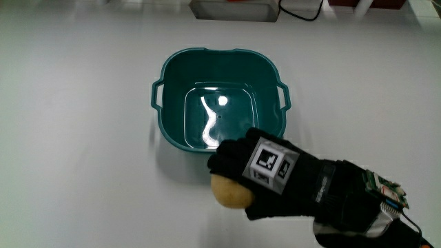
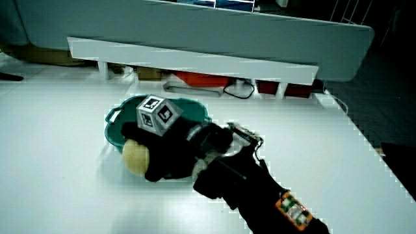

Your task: Place pear into plate

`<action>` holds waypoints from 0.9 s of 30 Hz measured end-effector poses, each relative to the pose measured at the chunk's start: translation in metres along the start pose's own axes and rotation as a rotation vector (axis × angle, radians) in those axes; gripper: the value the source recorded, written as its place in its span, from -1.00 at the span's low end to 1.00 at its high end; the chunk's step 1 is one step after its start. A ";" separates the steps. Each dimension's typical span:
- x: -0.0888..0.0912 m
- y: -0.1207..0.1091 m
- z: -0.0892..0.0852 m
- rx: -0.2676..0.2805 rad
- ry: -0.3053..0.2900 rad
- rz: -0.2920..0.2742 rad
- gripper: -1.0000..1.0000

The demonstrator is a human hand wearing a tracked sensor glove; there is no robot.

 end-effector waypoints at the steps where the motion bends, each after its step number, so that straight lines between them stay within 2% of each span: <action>1: -0.002 -0.001 -0.002 0.002 -0.002 0.013 0.00; 3: -0.006 -0.003 0.001 0.011 -0.009 0.017 0.00; 7: -0.010 0.000 -0.006 -0.008 -0.004 0.012 0.00; 9: -0.013 0.000 -0.004 0.004 -0.008 0.019 0.00; 13: -0.020 0.008 -0.016 -0.017 -0.045 0.013 0.00; 16: -0.026 0.014 -0.030 -0.044 -0.037 0.036 0.00; 21: -0.032 0.020 -0.040 -0.045 -0.022 0.049 0.00; 22: -0.033 0.022 -0.046 -0.068 -0.020 0.050 0.00; 27: -0.039 0.027 -0.058 -0.096 -0.026 0.055 0.00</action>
